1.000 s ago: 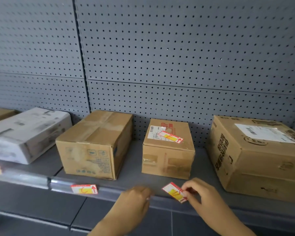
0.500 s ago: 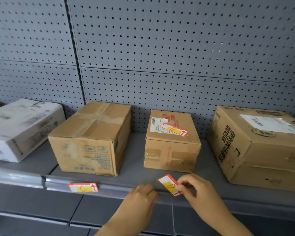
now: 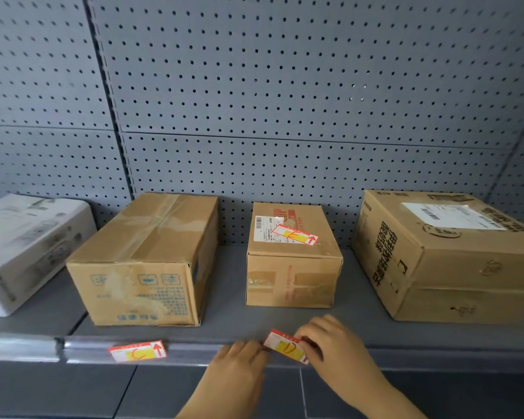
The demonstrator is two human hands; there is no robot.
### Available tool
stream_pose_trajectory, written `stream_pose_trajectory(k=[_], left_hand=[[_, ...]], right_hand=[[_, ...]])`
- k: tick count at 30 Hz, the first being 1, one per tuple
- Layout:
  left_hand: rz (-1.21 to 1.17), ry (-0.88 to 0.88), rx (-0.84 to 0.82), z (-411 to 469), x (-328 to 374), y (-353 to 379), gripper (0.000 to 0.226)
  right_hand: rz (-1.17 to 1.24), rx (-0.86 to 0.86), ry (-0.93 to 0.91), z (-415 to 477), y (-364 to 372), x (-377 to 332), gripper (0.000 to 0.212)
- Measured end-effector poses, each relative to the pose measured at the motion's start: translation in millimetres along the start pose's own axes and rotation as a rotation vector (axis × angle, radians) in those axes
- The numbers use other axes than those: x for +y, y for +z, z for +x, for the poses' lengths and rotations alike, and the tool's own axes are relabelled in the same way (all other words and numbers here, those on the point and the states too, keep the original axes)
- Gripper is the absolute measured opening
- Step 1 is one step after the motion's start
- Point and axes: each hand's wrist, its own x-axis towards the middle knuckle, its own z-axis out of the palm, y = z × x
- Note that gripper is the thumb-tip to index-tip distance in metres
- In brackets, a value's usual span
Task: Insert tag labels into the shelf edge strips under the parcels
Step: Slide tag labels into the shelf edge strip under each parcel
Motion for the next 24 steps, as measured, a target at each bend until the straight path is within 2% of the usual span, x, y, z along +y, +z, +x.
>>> stream_pose_trajectory(k=[3,6,9,10,12,14,17,20,22,24], left_hand=[[0.000,0.004,0.018,-1,-3,-1,0.026],[-0.013,0.041,0.052,-1,-4,-6,0.005],[-0.033,0.003,0.002,2,-6,-4,0.029],[-0.036,-0.004,-0.006,4,-7,-5,0.028],[-0.065,0.003,0.018,5,-6,-8,0.007],[-0.101,0.002,0.018,8,-6,-11,0.017],[-0.066,-0.004,0.040,10,-11,-19,0.026],[-0.056,-0.013,-0.010,14,-15,-37,0.023],[-0.084,0.002,0.025,18,-20,-41,0.019],[-0.043,0.041,0.125,21,-22,-58,0.016]], right_hand=[[-0.026,0.008,-0.012,-1,1,-2,0.010],[-0.018,-0.003,0.000,-2,1,-6,0.014],[-0.004,-0.012,0.020,-1,-1,-8,0.016],[-0.009,-0.020,0.028,0,-3,-8,0.017],[-0.024,-0.033,0.029,0,-6,-9,0.019],[-0.008,-0.017,0.024,2,-12,-11,0.019],[0.029,0.101,-0.008,9,-28,-16,0.014],[0.025,0.249,-0.005,34,-57,-18,0.014],[0.033,0.355,0.021,61,-77,-15,0.013],[0.057,0.374,0.108,91,-93,-8,0.017]])
